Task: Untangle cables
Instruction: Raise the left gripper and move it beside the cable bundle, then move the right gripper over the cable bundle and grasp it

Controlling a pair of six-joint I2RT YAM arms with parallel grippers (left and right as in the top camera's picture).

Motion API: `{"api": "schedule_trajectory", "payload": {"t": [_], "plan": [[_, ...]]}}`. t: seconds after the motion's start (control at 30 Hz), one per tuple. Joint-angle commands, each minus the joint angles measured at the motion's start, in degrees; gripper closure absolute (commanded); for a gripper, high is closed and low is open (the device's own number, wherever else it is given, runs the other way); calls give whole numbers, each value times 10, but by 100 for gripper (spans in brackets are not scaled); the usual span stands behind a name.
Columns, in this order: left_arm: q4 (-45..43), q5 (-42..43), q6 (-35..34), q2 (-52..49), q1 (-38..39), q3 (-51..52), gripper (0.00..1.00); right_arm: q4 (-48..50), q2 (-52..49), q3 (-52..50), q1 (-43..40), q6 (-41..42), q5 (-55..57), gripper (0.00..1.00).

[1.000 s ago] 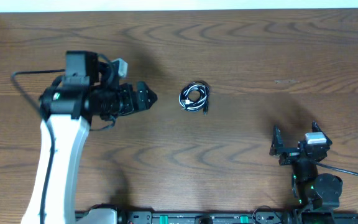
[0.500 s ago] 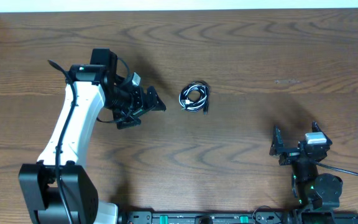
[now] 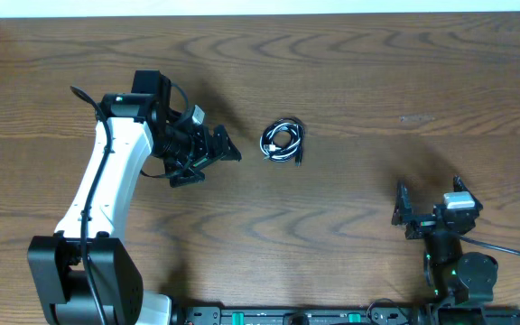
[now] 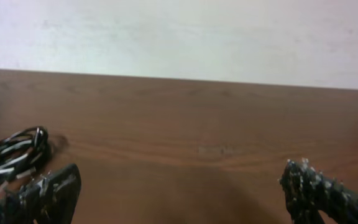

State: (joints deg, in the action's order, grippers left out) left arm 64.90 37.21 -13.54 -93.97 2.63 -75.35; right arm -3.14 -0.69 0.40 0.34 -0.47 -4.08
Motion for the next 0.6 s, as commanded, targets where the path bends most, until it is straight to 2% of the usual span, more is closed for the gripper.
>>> {"api": "schedule_trajectory", "payload": {"t": [0.0, 0.13, 0.2, 0.3, 0.37, 0.57], "plan": [[2, 7, -1, -4, 1, -9, 2, 43, 3, -1, -3, 77, -69, 1], [2, 7, -1, -4, 1, -9, 2, 88, 3, -1, -3, 250, -249, 1], [1, 7, -1, -4, 1, -9, 2, 112, 3, -1, -3, 314, -298, 1], [2, 7, -1, -4, 1, -9, 2, 157, 3, -1, -3, 382, -308, 1], [2, 7, -1, -4, 1, -9, 2, 198, 3, -1, -3, 407, -308, 1], [2, 7, -1, -4, 1, -9, 2, 358, 3, 20, -4, 407, -312, 1]]}}
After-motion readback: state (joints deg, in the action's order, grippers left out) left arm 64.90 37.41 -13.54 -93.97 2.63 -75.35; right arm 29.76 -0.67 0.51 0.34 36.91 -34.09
